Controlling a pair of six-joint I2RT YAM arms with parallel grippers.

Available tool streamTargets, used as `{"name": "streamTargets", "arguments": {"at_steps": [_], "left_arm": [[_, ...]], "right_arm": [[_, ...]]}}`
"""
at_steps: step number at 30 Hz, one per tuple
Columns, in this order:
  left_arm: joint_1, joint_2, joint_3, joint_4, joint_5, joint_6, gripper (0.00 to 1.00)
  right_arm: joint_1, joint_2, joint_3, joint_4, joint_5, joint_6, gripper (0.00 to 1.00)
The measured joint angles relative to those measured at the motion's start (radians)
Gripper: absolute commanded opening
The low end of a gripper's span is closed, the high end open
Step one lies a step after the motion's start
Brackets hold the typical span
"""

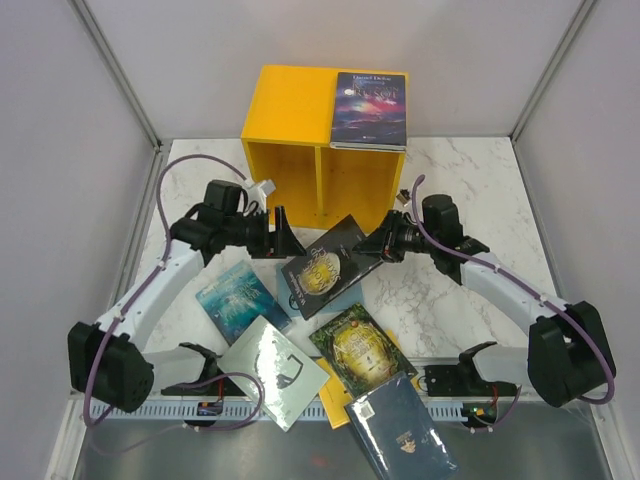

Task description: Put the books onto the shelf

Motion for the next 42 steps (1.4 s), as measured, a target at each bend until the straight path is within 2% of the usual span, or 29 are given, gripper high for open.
{"name": "streamTargets", "arguments": {"at_steps": [6,12,19,25,28,29,31,33,37,38,39,41,42], "left_arm": [[0.017,-0.097,0.094,0.031,-0.014,0.051,0.77],[0.021,-0.116,0.099,0.045,0.003,0.100,0.78],[0.025,-0.094,0.099,0.084,0.072,0.112,0.79],[0.029,-0.054,0.089,0.214,0.302,0.063,0.77],[0.029,-0.048,0.051,0.311,0.435,-0.004,0.67],[0.029,-0.048,0.032,0.347,0.477,-0.035,0.51],[0.029,-0.048,0.006,0.405,0.539,-0.087,0.38],[0.035,-0.049,-0.005,0.428,0.597,-0.143,0.03],[0.038,-0.053,-0.009,0.465,0.660,-0.216,0.02],[0.038,-0.056,-0.009,0.468,0.660,-0.225,0.02],[0.037,-0.058,-0.009,0.470,0.658,-0.230,0.02],[0.037,-0.064,-0.010,0.470,0.646,-0.241,0.02],[0.037,-0.069,-0.012,0.470,0.626,-0.237,0.02]], "right_arm": [[0.003,-0.036,0.066,-0.138,-0.089,-0.083,0.00],[0.003,-0.051,0.153,-0.159,-0.187,-0.089,0.00],[0.003,-0.089,0.177,-0.051,-0.306,0.020,0.00],[0.000,-0.088,0.163,0.105,-0.321,0.172,0.00],[0.000,-0.082,0.163,0.177,-0.327,0.216,0.00],[0.000,-0.079,0.163,0.196,-0.328,0.228,0.00],[0.001,-0.069,0.163,0.214,-0.332,0.234,0.00],[-0.002,-0.055,0.163,0.244,-0.340,0.233,0.00],[-0.002,-0.050,0.163,0.307,-0.362,0.214,0.00],[-0.002,-0.050,0.163,0.312,-0.360,0.215,0.09],[0.000,-0.050,0.163,0.314,-0.361,0.216,0.26],[0.000,-0.050,0.163,0.311,-0.356,0.225,0.67],[0.000,-0.050,0.166,0.304,-0.343,0.243,0.98]]}}
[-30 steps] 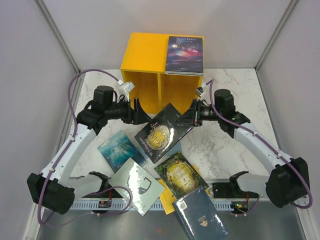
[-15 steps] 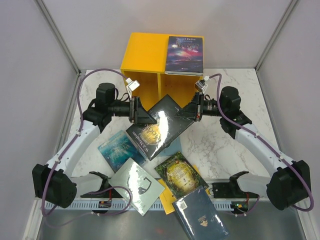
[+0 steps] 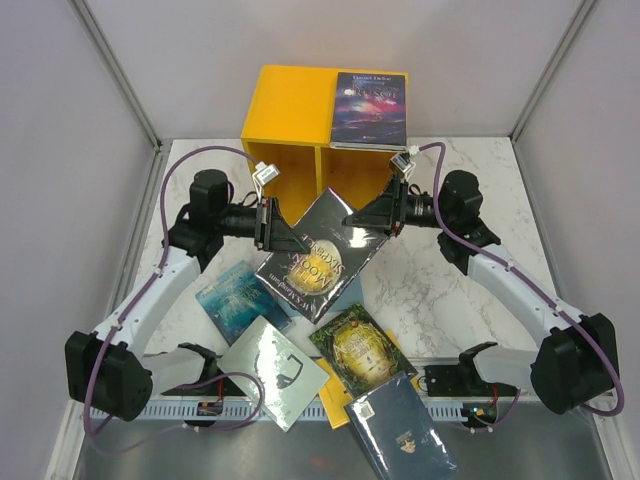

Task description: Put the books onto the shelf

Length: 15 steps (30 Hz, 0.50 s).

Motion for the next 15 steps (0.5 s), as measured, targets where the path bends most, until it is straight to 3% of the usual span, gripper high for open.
{"name": "streamTargets", "arguments": {"at_steps": [7,15], "left_arm": [[-0.005,-0.024,0.016,-0.017,-0.137,-0.049,0.02],[0.010,0.030,0.205,0.002,-0.169,-0.270,0.02]], "right_arm": [[-0.003,0.000,0.026,-0.010,0.077,0.029,0.98],[-0.028,0.000,0.102,0.097,0.175,0.114,0.98]]}}
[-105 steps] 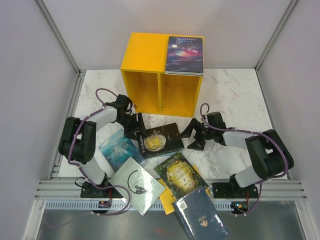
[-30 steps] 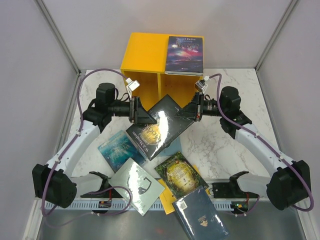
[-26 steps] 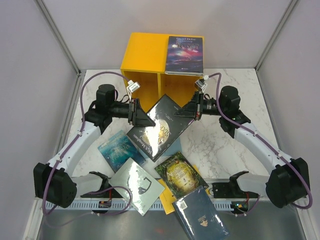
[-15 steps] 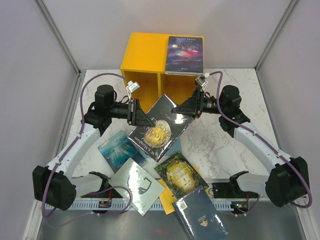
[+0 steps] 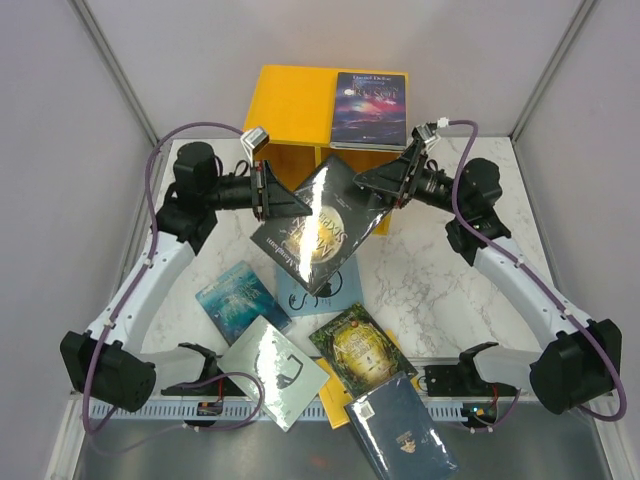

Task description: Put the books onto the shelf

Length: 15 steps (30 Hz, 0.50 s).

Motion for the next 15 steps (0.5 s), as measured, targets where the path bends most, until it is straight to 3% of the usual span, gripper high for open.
{"name": "streamTargets", "arguments": {"at_steps": [11,15], "left_arm": [[0.074,0.059,0.160,0.313,0.039,-0.299,0.02],[0.093,0.065,0.175,0.338,0.037,-0.333,0.02]], "right_arm": [[0.006,-0.009,0.052,-0.044,0.043,0.002,0.98],[-0.060,-0.037,0.048,-0.047,0.019,0.010,0.98]]}}
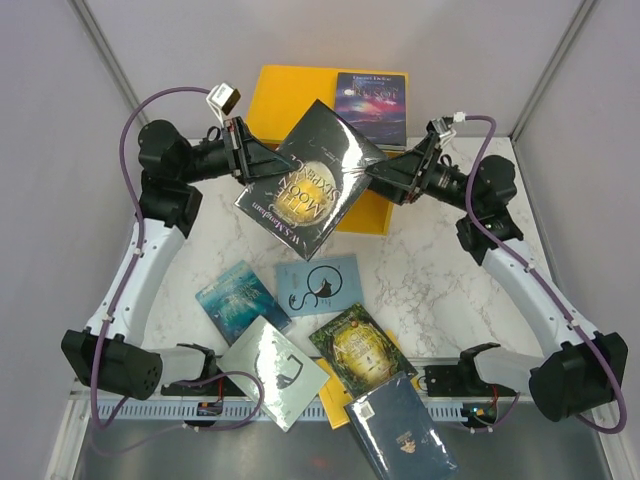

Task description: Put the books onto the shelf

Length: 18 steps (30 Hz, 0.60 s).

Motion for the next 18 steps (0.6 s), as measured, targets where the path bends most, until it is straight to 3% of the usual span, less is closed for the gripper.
{"name": "streamTargets", "arguments": {"at_steps": [8,14,16,18], "left_arm": [[0.010,0.000,0.013,-0.013,-0.061,0.000,0.02],[0.009,0.051,0.027,0.032,-0.150,-0.026,0.02],[0.008,0.080,0.040,0.041,-0.183,-0.033,0.02],[0.000,0.114,0.054,0.043,-0.223,-0.048,0.02]], "right_arm": [[-0.056,0.038,0.005,0.110,-0.005,0.111,0.98],[0.020,0.135,0.154,0.096,0.032,0.134,0.98],[0.055,0.164,0.212,0.089,0.046,0.130,0.96],[0.078,0.180,0.252,0.085,0.063,0.119,0.88]]}}
